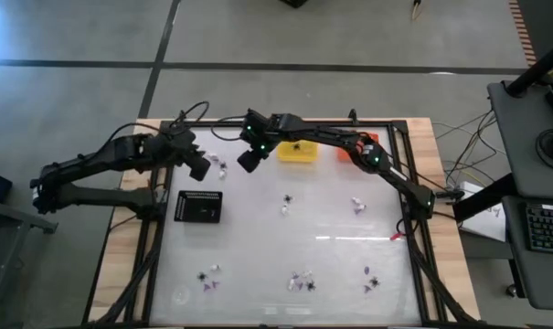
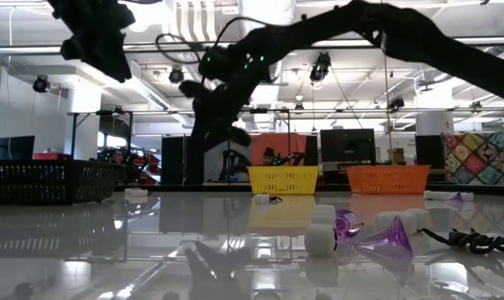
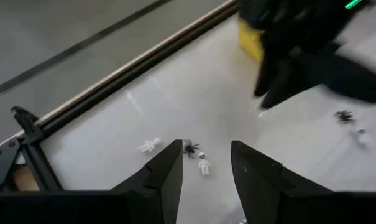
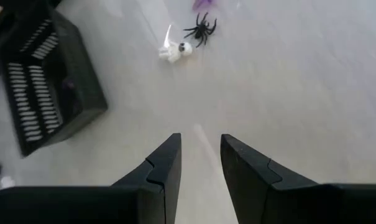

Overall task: Sort Halloween decoration
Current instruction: Put the black spider toy into the yellow bin

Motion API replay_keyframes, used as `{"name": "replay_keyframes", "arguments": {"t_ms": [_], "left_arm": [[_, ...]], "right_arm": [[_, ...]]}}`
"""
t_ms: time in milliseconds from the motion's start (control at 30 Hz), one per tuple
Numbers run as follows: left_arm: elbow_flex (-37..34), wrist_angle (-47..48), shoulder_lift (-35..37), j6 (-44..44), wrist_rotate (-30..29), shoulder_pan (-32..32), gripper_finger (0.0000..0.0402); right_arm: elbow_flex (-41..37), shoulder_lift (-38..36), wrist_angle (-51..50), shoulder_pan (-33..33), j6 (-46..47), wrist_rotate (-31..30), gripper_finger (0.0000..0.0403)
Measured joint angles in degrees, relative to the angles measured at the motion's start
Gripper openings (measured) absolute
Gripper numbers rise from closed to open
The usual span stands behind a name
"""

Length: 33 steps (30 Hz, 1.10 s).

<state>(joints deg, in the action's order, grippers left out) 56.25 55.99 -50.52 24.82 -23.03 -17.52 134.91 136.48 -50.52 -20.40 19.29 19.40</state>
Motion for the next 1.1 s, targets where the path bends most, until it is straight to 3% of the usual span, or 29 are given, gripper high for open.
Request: {"name": "replay_keyframes", "arguments": {"t_ms": [400, 600, 867, 1100], "left_arm": [[-0.15, -0.42, -11.63, -3.93, 0.09, -7.98, 0.0102], [-0.15, -0.93, -15.99, -5.75, 4.92, -13.13, 0.0093], [-0.13, -4.45, -23.48, -9.92, 13.30, -16.98, 0.0093], [-0.09, -5.49, -28.78, -8.25, 14.06, -18.63, 0.0093]], "right_arm": [[0.00, -8.49, -14.29, -0.03, -6.27, -13.04, 0.0105], [0.00, -11.41, -18.20, -0.02, -8.76, -18.28, 0.0105], [0.00, -15.47, -20.88, -0.91, -10.77, -19.48, 0.0105], [-0.01, -18.76, -21.14, -1.42, -11.13, -19.63, 0.0105]]}}
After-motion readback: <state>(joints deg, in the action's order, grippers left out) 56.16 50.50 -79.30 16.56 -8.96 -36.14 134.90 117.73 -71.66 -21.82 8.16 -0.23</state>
